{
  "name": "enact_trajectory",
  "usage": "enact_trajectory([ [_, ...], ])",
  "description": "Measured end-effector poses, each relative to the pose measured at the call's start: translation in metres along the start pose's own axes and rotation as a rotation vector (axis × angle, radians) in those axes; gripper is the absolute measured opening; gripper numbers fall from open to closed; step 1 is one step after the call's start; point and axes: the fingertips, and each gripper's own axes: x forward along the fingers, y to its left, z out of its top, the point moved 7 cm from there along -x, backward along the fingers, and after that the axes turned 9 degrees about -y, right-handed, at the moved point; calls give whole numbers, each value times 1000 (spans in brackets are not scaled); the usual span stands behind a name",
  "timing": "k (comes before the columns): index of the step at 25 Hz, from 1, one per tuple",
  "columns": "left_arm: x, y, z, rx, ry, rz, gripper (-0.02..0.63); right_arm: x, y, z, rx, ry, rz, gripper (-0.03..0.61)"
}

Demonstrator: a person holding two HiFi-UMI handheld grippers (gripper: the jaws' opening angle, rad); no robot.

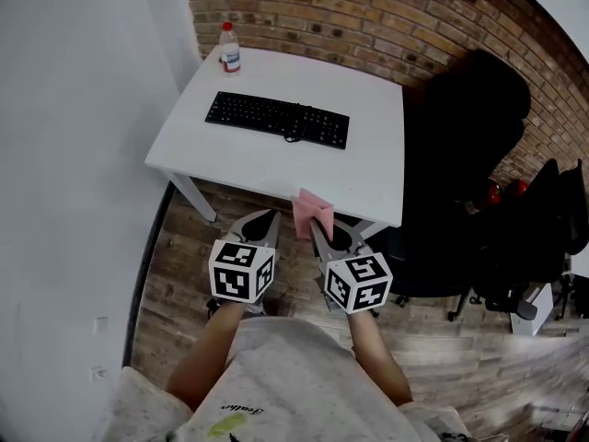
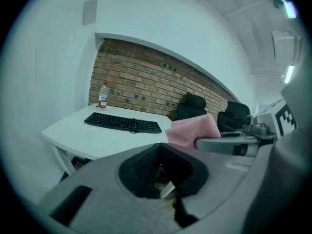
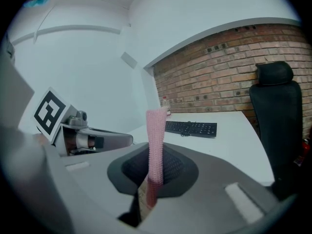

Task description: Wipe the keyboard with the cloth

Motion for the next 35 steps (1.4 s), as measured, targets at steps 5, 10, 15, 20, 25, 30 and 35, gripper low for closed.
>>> enact_trajectory([
  [5, 7, 46, 15, -7, -7, 0, -4, 49, 14, 5, -15, 17, 11, 21],
  [10, 6, 96, 28, -10, -15, 21, -3, 100, 35, 9, -31, 29, 37, 21],
  [15, 3, 139, 39, -18, -25, 40, -3, 142, 56, 13, -51, 40, 63, 21],
  [20, -6, 168, 41, -41, -29, 63, -3, 171, 72, 13, -65, 58, 88, 21],
  [25, -13, 186, 38, -73, -28, 95, -3, 188, 85, 13, -99, 88, 128, 21],
  [30, -18, 198, 32, -88, -28, 125, -3, 207, 87, 8, -119, 104, 150, 22],
  [35, -16, 215, 33, -100, -31, 179, -3, 234, 88, 4, -144, 124, 197, 21],
])
